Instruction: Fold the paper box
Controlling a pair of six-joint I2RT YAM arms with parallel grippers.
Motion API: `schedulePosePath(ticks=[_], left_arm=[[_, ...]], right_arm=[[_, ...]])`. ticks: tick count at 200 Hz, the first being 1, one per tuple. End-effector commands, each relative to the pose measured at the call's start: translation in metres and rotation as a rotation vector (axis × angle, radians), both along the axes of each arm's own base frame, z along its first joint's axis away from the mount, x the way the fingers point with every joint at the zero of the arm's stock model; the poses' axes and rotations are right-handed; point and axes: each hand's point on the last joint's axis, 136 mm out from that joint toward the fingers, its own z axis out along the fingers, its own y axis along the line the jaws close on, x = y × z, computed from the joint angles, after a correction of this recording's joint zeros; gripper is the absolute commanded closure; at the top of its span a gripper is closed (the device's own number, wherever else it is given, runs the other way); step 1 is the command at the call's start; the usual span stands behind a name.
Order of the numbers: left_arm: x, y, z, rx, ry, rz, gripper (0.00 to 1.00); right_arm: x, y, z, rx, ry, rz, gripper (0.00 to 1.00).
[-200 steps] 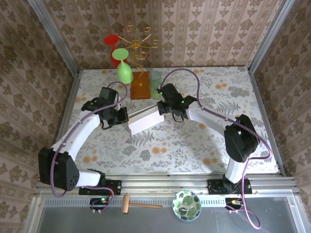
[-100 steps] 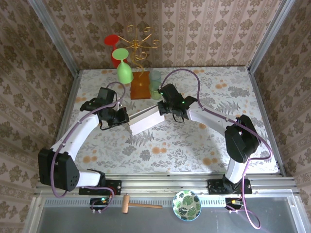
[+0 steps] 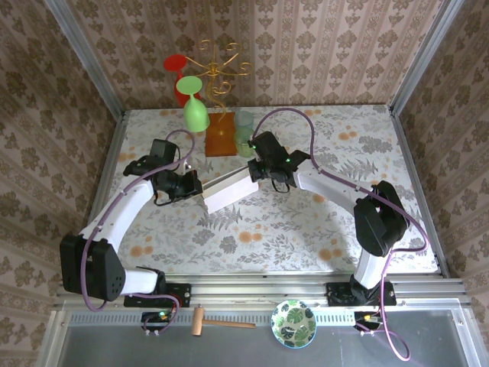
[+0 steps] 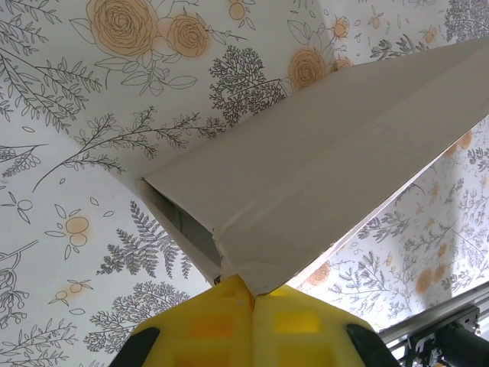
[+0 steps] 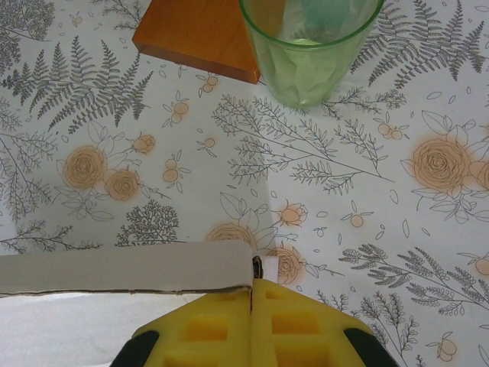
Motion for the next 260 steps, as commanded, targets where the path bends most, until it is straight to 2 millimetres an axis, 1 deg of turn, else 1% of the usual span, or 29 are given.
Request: schedulePosePath(ticks=[1,27,45,63,83,89,108,138,170,195,224,260], left_arm=[[-0.029,0.006,-0.030,0.035,0.136,-0.020,1.00],[-0.029,0.006,-0.034,0.053,0.122,-0.026,1.00],[-0.028,0.006,-0.037,0.059,0.103,-0.025,1.00],[-0.027,0.006,-0.040,0.059,0.107,-0.018,1.00],[-0.025,0.007,-0.039,0.063,0.098,-0.011,1.00],[-0.024,0.007,-0.039,0.064,0.098,-0.011,1.00],[-0.024,0.007,-0.040,0.063,0.103,-0.010,1.00],[-0.023,0.006,-0.041,0.063,0.105,-0.010,1.00],[-0.023,0.007,-0.043,0.070,0.108,-0.012,1.00],[-0.024,0.007,-0.043,0.078,0.108,-0.014,1.00],[-0.024,0.007,-0.043,0.091,0.103,-0.015,1.00],[-0.023,0.005,-0.042,0.095,0.099,-0.015,1.00]], right_arm=[[-0.031,-0.003,-0.042,-0.084,0.158,0.046,1.00],[-0.032,-0.003,-0.043,-0.084,0.162,0.050,1.00],[-0.032,-0.002,-0.040,-0.076,0.163,0.048,1.00],[-0.033,0.000,-0.032,-0.055,0.165,0.044,1.00],[-0.032,0.003,-0.024,-0.024,0.172,0.031,0.92],[-0.036,0.000,-0.025,-0.033,0.199,0.020,0.90],[-0.038,0.000,-0.020,-0.008,0.217,-0.004,0.83],[-0.040,0.002,-0.012,0.052,0.249,-0.039,0.81],[-0.039,0.004,0.000,0.091,0.248,-0.050,0.72],[-0.037,-0.002,0.005,0.096,0.256,-0.090,0.67],[-0.033,-0.011,0.013,0.139,0.267,-0.158,0.63],[-0.031,-0.014,0.032,0.210,0.273,-0.242,0.61]])
